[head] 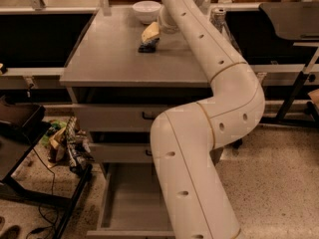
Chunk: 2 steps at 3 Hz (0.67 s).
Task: Place rxbar blueberry into bottom drawer
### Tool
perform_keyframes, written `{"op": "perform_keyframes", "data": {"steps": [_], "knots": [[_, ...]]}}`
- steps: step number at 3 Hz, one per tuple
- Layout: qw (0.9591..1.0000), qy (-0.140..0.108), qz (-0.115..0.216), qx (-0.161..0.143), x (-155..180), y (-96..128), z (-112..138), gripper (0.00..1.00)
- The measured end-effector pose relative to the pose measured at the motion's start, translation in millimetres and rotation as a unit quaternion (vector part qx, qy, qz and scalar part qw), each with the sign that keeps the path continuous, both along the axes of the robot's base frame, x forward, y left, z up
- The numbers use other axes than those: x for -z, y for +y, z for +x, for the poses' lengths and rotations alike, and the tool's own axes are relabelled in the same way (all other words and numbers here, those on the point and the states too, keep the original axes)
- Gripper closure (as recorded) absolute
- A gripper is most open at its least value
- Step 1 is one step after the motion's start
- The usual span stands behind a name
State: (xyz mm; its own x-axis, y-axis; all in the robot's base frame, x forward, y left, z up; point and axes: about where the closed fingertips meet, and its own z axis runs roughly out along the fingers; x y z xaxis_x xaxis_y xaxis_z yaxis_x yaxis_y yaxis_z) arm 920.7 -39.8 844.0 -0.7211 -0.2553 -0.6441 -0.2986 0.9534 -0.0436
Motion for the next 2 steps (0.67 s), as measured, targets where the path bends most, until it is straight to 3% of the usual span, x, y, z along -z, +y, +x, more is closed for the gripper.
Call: {"op": "perform_keyframes", "data": {"steps": [1,2], "knots": [[0.9996,-0.008,0.003,-0.029,-6.0,23.0,0.4,0.0],[0.9995,-0.008,0.003,-0.029,-5.4,23.1,0.5,0.0]]}}
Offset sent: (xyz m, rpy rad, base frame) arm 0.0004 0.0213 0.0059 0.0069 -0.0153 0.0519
